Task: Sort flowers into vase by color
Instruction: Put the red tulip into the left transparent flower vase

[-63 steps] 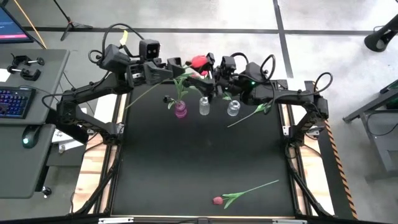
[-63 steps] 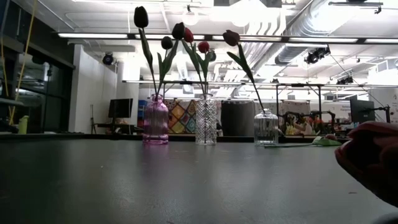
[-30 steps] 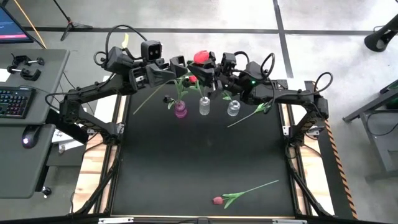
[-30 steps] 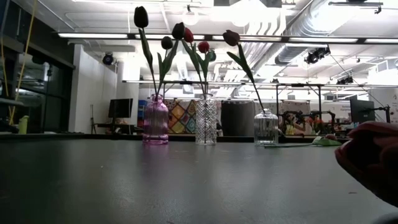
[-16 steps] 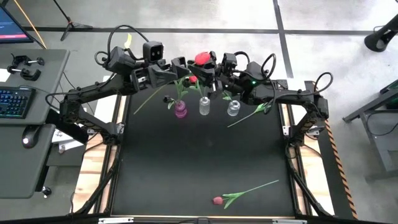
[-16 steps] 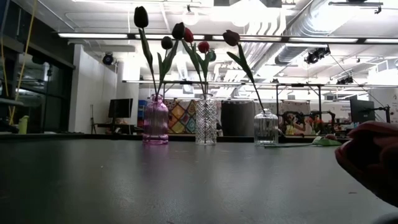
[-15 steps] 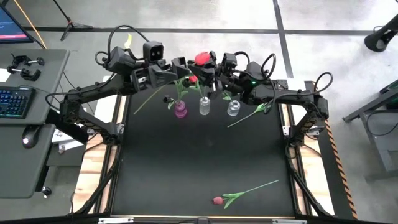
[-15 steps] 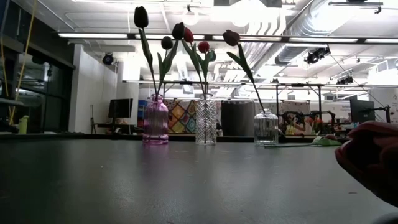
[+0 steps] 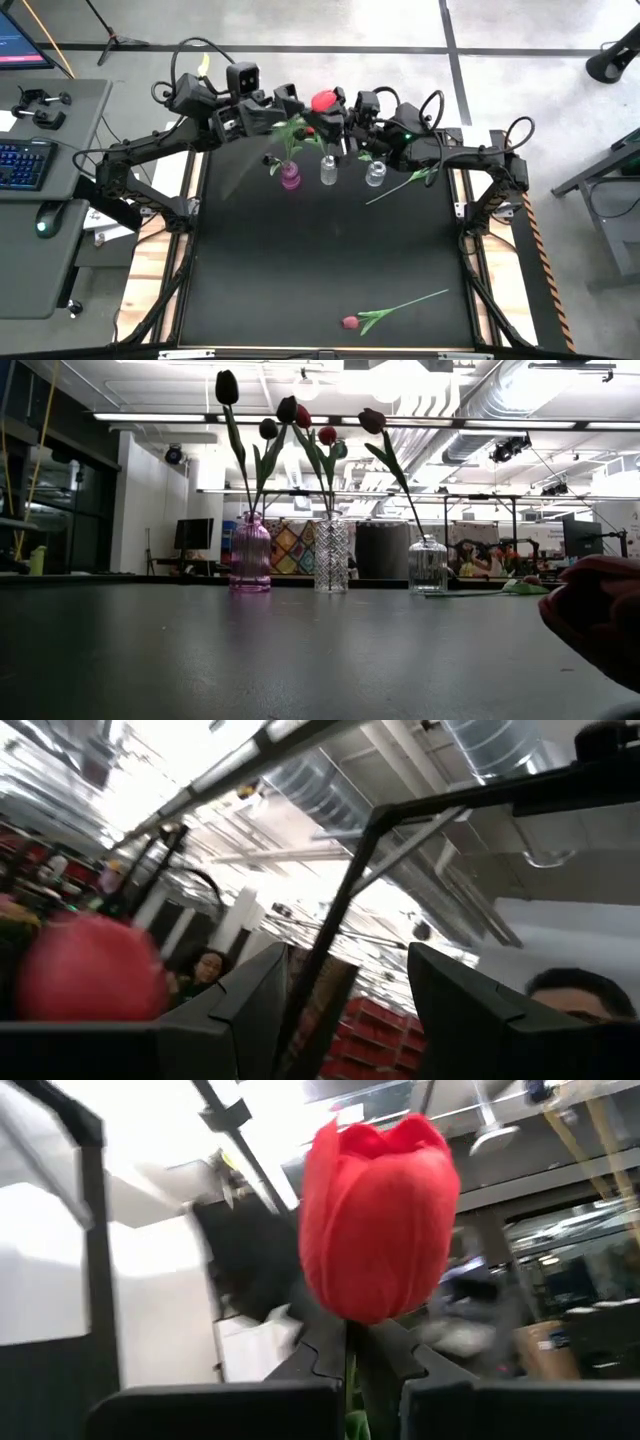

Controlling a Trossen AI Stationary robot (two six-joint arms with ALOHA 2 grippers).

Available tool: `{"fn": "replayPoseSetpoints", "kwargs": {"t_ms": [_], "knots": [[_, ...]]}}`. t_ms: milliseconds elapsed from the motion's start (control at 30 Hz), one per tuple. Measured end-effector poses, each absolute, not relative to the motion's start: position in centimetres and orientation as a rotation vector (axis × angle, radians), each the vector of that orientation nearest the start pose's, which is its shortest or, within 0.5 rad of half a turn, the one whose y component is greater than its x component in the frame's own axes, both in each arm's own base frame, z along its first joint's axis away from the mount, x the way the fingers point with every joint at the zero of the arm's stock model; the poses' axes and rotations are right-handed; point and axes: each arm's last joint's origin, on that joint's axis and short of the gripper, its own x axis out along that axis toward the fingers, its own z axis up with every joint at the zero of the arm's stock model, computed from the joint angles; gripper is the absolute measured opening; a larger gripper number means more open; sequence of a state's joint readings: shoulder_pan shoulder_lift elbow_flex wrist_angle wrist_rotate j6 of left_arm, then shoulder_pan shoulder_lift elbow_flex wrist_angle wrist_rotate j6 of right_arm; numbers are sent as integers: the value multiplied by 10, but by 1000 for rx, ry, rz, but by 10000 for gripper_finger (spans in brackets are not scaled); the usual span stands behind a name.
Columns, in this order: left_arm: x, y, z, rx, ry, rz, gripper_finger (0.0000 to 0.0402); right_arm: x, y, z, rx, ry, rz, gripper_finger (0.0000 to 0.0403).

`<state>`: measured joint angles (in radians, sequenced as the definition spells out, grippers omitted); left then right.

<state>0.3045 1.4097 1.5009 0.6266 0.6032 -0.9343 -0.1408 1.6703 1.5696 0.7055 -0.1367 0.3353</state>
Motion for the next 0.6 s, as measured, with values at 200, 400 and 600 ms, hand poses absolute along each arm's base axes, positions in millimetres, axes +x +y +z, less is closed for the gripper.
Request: {"fn": "replayPoseSetpoints", "kwargs": {"t_ms": [200,400,600], "knots": [[274,79,507,-589,-470,-522,196,377,-37,451,244,-515,154,1],[264,80,514,-553,-515,-590,196,377,-36,447,198,-433,129,0],[222,69,534,-368,-460,-739,191,338,-41,468,43,-306,14,0]]}}
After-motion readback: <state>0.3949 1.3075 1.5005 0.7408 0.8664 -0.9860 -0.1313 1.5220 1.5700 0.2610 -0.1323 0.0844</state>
